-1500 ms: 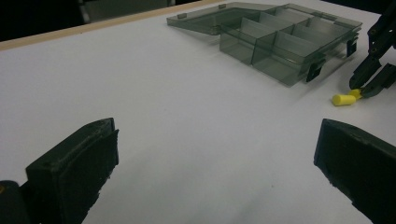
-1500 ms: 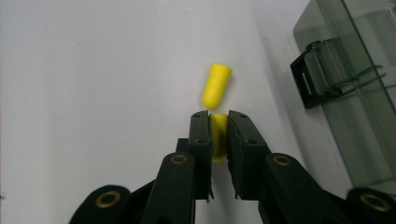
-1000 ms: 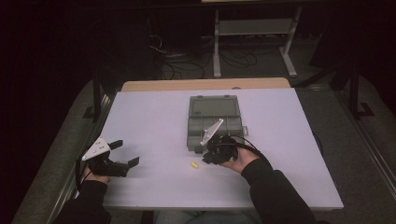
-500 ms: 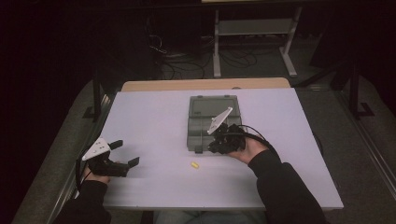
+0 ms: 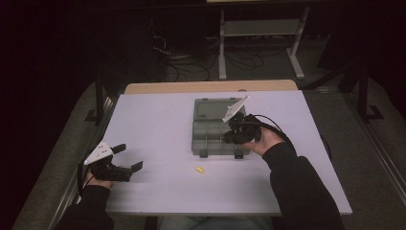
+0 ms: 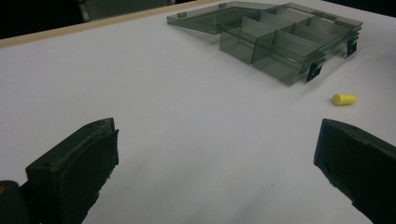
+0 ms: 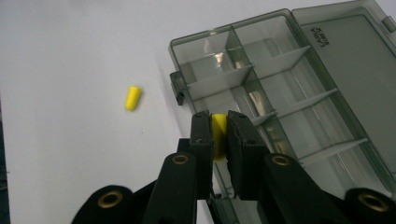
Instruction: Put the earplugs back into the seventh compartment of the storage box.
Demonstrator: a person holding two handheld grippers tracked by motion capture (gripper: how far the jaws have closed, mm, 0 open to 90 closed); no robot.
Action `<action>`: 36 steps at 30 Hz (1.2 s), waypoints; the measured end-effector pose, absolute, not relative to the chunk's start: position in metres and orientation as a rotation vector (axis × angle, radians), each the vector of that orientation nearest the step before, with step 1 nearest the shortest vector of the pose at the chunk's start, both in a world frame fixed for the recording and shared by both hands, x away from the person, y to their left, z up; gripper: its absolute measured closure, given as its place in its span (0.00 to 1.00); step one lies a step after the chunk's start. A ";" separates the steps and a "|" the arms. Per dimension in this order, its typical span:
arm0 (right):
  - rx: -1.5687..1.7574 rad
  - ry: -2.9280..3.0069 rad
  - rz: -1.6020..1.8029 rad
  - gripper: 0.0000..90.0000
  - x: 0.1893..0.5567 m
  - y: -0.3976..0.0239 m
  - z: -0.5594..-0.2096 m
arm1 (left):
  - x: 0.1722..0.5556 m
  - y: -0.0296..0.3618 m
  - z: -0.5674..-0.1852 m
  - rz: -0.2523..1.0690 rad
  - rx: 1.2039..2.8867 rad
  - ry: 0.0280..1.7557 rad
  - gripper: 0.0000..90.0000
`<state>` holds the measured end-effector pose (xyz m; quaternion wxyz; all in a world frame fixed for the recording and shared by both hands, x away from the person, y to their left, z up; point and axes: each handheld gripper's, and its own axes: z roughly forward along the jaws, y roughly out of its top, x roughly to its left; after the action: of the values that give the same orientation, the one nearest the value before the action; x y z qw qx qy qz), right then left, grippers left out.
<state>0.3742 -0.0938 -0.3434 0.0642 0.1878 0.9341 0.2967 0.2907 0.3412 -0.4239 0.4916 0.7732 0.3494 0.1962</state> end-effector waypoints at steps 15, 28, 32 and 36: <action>0.685 2.846 0.843 0.88 0.401 -0.095 -0.364 | 0.291 0.341 -0.424 0.474 1.874 0.848 0.00; 0.726 2.866 0.787 0.88 0.414 -0.090 -0.385 | 0.291 0.341 -0.424 0.474 1.877 0.846 0.00; 0.745 2.869 0.766 0.88 0.415 -0.092 -0.391 | 0.291 0.341 -0.424 0.473 1.877 0.846 0.00; 0.758 2.861 0.771 0.82 0.414 -0.096 -0.392 | 0.291 0.341 -0.424 0.473 1.879 0.845 0.00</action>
<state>0.4142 -0.0961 -0.3916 0.0414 0.2475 0.9347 0.2517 0.2909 0.3410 -0.4241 0.4914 0.7741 0.3481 0.1949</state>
